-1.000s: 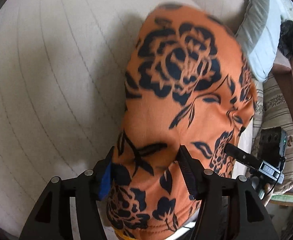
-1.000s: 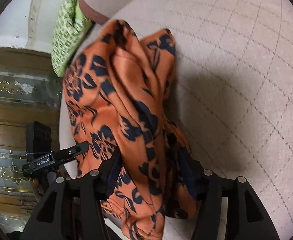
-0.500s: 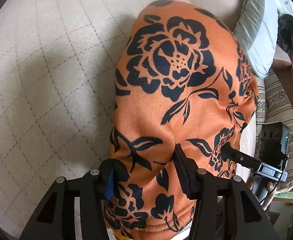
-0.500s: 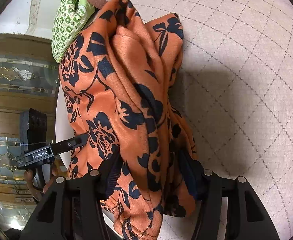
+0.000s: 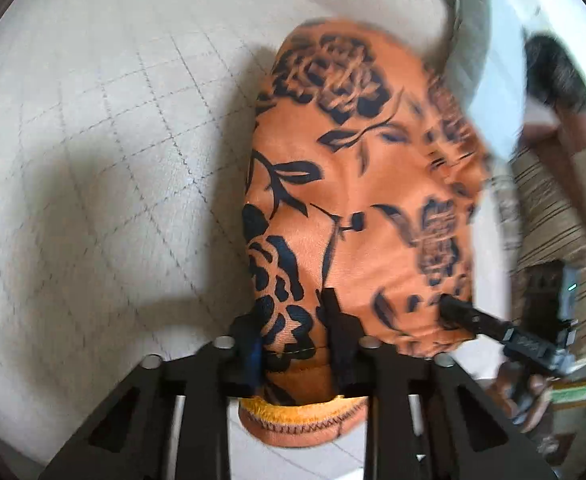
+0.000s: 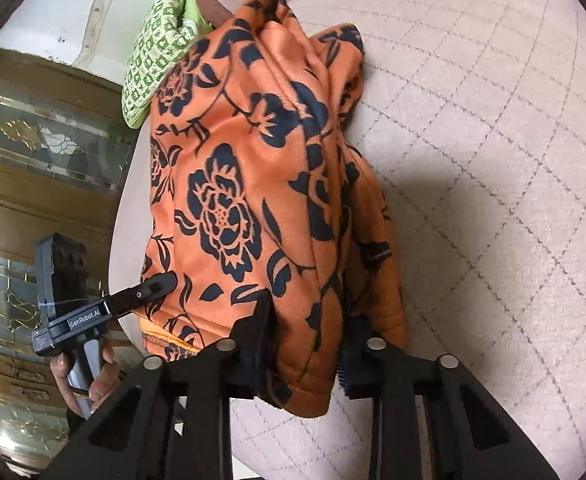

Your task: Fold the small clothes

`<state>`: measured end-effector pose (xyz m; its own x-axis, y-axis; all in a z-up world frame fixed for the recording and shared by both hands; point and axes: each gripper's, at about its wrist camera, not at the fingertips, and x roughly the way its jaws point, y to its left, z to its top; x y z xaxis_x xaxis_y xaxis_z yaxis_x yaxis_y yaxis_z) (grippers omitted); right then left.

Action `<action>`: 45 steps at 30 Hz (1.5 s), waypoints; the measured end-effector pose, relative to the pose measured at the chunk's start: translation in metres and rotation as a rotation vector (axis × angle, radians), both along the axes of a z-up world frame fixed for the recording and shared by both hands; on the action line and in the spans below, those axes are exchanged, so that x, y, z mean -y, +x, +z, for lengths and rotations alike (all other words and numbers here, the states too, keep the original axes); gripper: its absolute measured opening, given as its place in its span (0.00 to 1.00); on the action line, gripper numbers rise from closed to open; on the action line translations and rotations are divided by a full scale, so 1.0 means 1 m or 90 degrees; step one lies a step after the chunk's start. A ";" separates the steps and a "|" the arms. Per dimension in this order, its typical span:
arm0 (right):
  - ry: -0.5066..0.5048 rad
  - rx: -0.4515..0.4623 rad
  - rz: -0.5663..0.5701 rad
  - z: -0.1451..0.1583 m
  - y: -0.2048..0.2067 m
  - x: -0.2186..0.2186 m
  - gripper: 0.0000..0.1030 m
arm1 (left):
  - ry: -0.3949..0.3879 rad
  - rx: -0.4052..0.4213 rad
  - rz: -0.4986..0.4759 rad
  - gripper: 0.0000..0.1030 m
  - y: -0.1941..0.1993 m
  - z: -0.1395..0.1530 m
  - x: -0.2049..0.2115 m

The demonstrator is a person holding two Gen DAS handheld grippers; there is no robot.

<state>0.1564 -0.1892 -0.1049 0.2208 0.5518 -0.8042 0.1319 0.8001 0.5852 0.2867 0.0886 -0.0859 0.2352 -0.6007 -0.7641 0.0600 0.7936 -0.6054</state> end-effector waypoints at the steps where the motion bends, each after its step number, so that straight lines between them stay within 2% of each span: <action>1: 0.006 0.021 -0.005 0.011 -0.004 0.001 0.21 | -0.009 0.014 0.005 0.19 -0.007 0.005 -0.004; 3: 0.028 0.048 -0.020 0.022 -0.013 0.006 0.17 | -0.008 0.016 0.013 0.19 -0.017 0.003 -0.008; 4: 0.031 0.052 -0.029 0.022 -0.016 0.008 0.17 | -0.001 -0.003 0.014 0.19 -0.017 -0.006 -0.007; 7: 0.013 0.008 -0.028 -0.004 -0.012 0.007 0.19 | 0.008 -0.029 0.021 0.24 -0.015 -0.020 -0.006; 9: 0.023 0.001 -0.039 -0.009 -0.009 0.009 0.25 | 0.034 -0.004 0.015 0.30 -0.019 -0.007 -0.005; 11: 0.010 0.031 -0.031 0.007 -0.011 0.011 0.26 | 0.087 0.034 0.005 0.30 -0.027 0.010 -0.001; 12: -0.010 0.055 -0.030 0.019 -0.012 0.012 0.29 | 0.097 0.046 -0.005 0.31 -0.031 0.020 0.002; 14: -0.037 0.093 -0.029 0.042 -0.015 0.016 0.39 | 0.080 0.070 -0.013 0.34 -0.041 0.039 -0.001; 16: -0.042 0.118 -0.042 0.062 -0.013 0.023 0.55 | 0.063 0.090 -0.012 0.37 -0.041 0.057 -0.006; 17: -0.041 0.136 -0.053 0.076 -0.009 0.026 0.58 | 0.052 0.100 -0.011 0.42 -0.036 0.067 -0.008; 18: -0.032 0.155 -0.061 0.087 -0.003 0.029 0.65 | 0.048 0.102 -0.008 0.50 -0.024 0.075 -0.005; 19: -0.019 0.171 -0.062 0.096 0.008 0.032 0.73 | 0.045 0.103 -0.005 0.54 -0.013 0.080 -0.005; 22: -0.004 0.177 -0.041 0.105 0.050 0.028 0.76 | 0.045 0.093 0.006 0.56 0.044 0.085 -0.004; 25: -0.002 0.155 -0.031 0.092 0.105 0.025 0.75 | 0.040 0.070 0.010 0.56 0.104 0.072 -0.002; 27: -0.003 0.132 -0.034 0.068 0.127 0.027 0.67 | 0.035 0.076 -0.004 0.56 0.126 0.060 0.006; 28: 0.001 0.129 -0.037 0.060 0.131 0.028 0.59 | 0.023 0.072 -0.010 0.56 0.132 0.048 0.007; 29: 0.009 0.135 -0.031 0.049 0.133 0.027 0.50 | -0.003 0.057 -0.009 0.57 0.134 0.033 0.004; 30: 0.006 0.141 -0.030 0.038 0.131 0.026 0.47 | -0.024 0.042 -0.002 0.62 0.136 0.021 0.005; 32: -0.011 0.111 -0.050 0.016 0.130 0.026 0.33 | -0.078 0.002 0.017 0.68 0.142 0.000 -0.001; 33: 0.004 0.103 -0.050 0.011 0.131 0.027 0.17 | -0.099 -0.014 0.016 0.68 0.146 -0.008 -0.002; 34: 0.018 0.102 -0.052 0.010 0.132 0.028 0.08 | -0.104 -0.021 0.021 0.67 0.150 -0.011 -0.004; 35: 0.023 0.102 -0.059 0.012 0.132 0.029 0.07 | -0.109 -0.024 0.027 0.66 0.151 -0.013 -0.004; 36: 0.009 0.105 -0.056 0.019 0.132 0.026 0.06 | -0.104 -0.015 0.028 0.61 0.151 -0.012 -0.003; 38: -0.046 0.108 -0.058 0.038 0.124 0.019 0.05 | -0.076 0.015 0.040 0.56 0.144 -0.005 0.000; 39: -0.051 0.118 -0.058 0.047 0.117 0.017 0.05 | -0.068 0.032 0.039 0.54 0.139 0.000 0.003; 40: -0.078 0.130 -0.052 0.056 0.110 0.012 0.04 | -0.051 0.056 0.030 0.53 0.134 0.005 0.009; 41: -0.142 0.136 -0.044 0.060 0.107 0.007 0.04 | -0.026 0.072 0.023 0.51 0.131 0.008 0.014; 42: -0.203 0.134 -0.043 0.055 0.109 0.005 0.04 | 0.012 0.085 0.010 0.49 0.126 0.009 0.022; 43: -0.220 0.114 -0.042 0.042 0.112 0.010 0.04 | 0.030 0.086 0.005 0.49 0.125 0.007 0.027; 45: -0.183 0.024 -0.068 -0.002 0.119 0.023 0.04 | 0.059 0.093 0.002 0.51 0.123 0.001 0.032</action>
